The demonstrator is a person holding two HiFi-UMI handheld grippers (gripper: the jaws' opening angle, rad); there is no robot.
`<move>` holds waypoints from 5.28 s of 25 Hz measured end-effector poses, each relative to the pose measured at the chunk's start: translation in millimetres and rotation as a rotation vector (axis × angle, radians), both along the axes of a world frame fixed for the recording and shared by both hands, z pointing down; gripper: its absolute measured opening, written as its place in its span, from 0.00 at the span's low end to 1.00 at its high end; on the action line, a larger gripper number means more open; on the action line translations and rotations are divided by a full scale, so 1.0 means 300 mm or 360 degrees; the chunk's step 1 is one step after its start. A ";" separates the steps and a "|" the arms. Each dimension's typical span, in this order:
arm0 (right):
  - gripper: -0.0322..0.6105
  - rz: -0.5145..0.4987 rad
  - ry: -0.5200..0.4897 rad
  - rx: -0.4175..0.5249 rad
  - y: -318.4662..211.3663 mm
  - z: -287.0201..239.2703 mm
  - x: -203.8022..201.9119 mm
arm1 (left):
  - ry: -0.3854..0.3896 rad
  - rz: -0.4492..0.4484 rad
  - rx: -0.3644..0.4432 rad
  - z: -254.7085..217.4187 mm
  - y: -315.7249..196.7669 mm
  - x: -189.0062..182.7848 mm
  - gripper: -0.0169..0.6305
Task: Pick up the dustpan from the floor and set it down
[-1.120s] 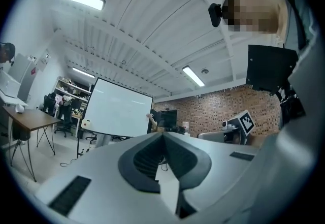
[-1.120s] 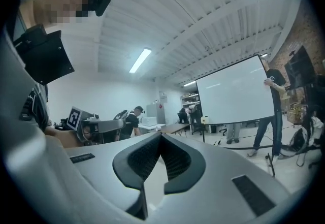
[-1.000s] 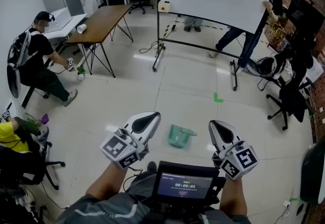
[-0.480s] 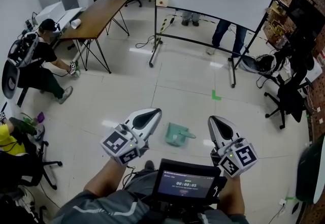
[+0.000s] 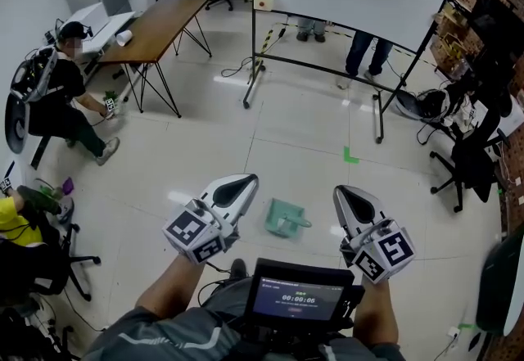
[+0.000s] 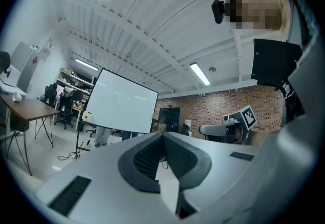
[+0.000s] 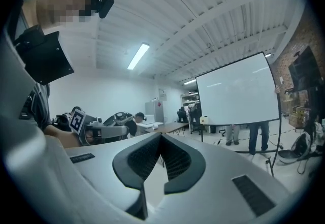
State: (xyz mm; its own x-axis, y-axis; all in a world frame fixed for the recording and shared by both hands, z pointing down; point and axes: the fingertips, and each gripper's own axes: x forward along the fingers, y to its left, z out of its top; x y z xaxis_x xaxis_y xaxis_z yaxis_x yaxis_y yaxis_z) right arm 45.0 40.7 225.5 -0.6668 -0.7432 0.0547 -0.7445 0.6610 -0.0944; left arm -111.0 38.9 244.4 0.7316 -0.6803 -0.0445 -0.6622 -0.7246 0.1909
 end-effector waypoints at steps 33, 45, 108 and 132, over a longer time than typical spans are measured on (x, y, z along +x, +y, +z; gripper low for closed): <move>0.46 -0.0477 0.0460 -0.0674 -0.623 1.877 0.177 | -0.0377 0.0222 -0.0686 1.720 -0.651 0.400 0.06; 0.49 -0.0723 0.0761 -0.0754 -0.596 2.376 0.136 | -0.0392 0.0195 -0.0879 2.158 -0.677 0.441 0.06; 0.27 -0.0793 0.0420 -0.0017 0.108 0.158 -0.121 | -0.0073 0.0091 -0.0149 0.069 0.070 0.149 0.06; 0.27 -0.0815 0.0431 -0.0001 0.089 0.143 -0.161 | -0.0058 0.0071 -0.0163 0.061 0.063 0.086 0.06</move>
